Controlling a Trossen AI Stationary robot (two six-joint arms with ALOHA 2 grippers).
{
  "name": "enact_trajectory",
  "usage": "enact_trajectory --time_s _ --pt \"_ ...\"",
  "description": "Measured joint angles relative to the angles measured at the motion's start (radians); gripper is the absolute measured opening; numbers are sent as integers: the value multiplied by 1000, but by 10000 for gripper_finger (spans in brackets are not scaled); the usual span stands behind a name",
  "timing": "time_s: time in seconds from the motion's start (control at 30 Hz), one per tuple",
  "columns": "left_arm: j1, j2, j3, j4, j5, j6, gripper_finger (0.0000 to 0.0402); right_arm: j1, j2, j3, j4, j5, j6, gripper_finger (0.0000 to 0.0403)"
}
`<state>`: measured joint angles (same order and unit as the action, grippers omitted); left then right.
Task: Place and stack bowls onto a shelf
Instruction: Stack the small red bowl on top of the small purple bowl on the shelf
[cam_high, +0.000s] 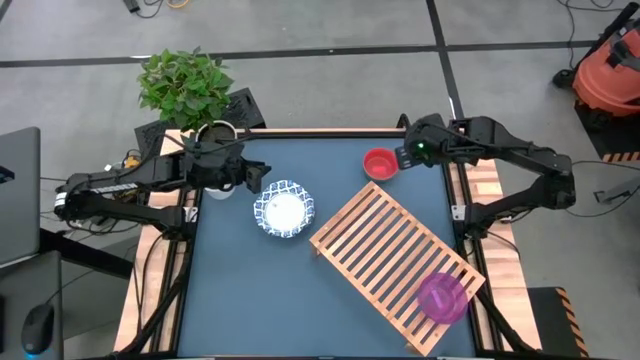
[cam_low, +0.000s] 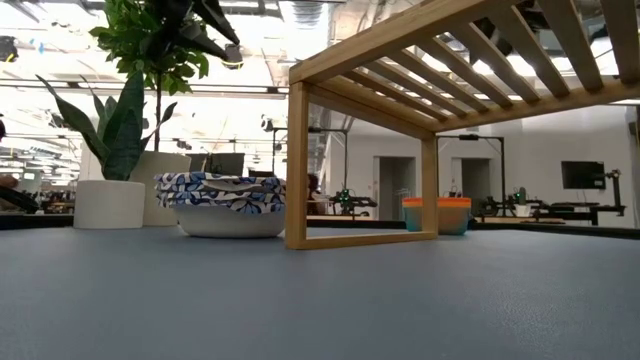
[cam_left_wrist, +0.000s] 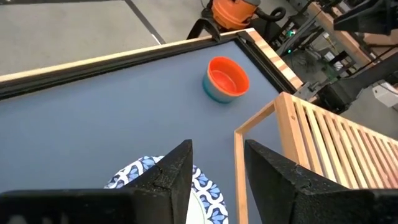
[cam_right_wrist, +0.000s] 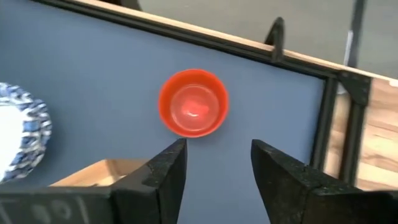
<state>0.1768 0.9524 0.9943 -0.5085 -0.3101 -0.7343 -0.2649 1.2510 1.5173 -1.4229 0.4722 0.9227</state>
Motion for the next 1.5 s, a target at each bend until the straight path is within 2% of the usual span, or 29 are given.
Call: enact_trajectory --time_s 0.33,0.53,0.87,1.2,1.5 --pt "0 5 0 3 14 -13 152 -19 0 -15 -51 23 68 201" --pt "0 5 0 2 14 -35 154 -20 -2 -168 -49 24 161 199" --pt "0 5 0 3 9 -46 154 -87 -3 -384 237 -36 214 196" --pt "0 5 0 4 9 -79 153 -144 -3 -533 416 -33 285 196" --pt "0 5 0 5 -1 -141 153 -144 -1 -614 502 -33 308 196"
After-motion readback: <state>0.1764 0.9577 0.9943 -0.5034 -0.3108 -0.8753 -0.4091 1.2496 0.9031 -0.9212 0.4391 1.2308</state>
